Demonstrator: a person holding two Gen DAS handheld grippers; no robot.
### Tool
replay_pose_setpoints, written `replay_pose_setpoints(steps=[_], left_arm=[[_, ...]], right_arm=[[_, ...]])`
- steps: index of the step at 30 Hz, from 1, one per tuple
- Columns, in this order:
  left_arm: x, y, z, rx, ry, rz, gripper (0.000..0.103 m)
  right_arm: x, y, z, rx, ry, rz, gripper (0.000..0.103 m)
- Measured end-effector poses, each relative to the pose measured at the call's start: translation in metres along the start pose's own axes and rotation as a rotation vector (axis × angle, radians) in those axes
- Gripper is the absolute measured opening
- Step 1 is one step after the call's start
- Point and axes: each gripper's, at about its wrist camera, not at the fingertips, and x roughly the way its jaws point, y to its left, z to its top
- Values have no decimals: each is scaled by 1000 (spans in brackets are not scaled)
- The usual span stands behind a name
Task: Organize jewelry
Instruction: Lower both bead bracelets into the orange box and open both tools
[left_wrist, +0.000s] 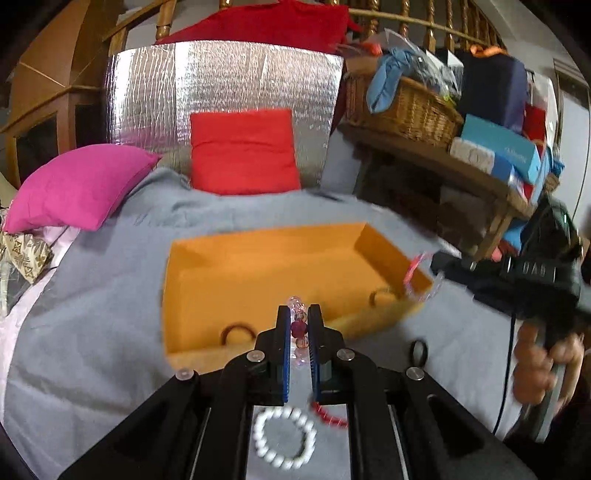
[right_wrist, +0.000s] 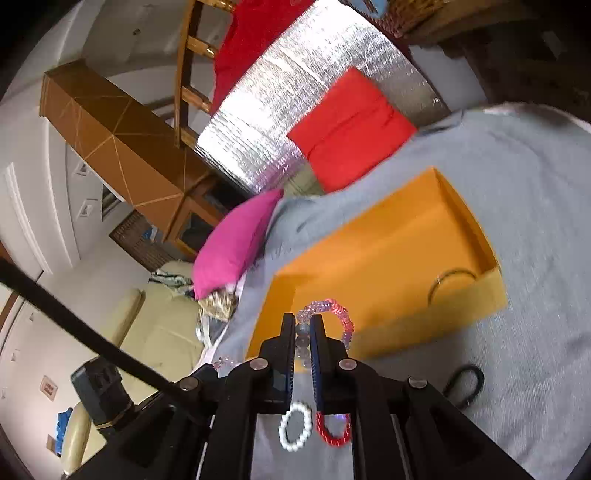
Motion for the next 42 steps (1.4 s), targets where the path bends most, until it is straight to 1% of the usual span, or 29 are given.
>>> replay_pose_setpoints(steps=[3,5,8,10,13,15,21,26,28,30,31,33,34,35,36,37,42], left_arm=[[13,-1,14,-34,-29,-8,9],[27,-2,19,-45,-25,-3,9],[54,-5,20,-63,15,-15,9],[78,-4,17,-69,68,-6,9],[101,-2,17,-65,118,14,9],[110,-1,17,-50,140,30,9],[129,3,15,-53,172,40,9],[138,-1,11,-26,201,51,10],[139,-3,9,-16,211,79,10],[140,-5,8,-3,218,92,14],[139,-6,8,2,218,97,17],[133,-8,7,12,205,121,45],[129,-9,8,18,191,132,49],[124,-10,8,27,175,145,51],[120,-11,8,33,170,151,51],[116,-11,8,33,166,155,51],[93,-2,5,7,137,199,51]], right_arm=[[7,2,8,4,-25,4,9],[15,1,12,7,-37,-5,9],[33,-5,17,21,-22,-23,9],[44,-13,19,41,-11,-46,9],[59,-27,21,85,11,-68,9],[68,-34,22,97,25,-80,9],[90,-47,21,138,61,-90,9],[102,-43,19,135,77,-94,9],[104,-42,19,130,75,-102,9],[102,-43,18,142,68,-118,9],[100,-44,19,146,63,-122,9],[95,-44,20,152,47,-134,10],[92,-46,21,166,42,-132,17],[89,-48,22,186,43,-123,23],[85,-50,23,196,36,-121,35],[80,-50,24,198,25,-129,43],[55,-49,30,183,-15,-95,44]])
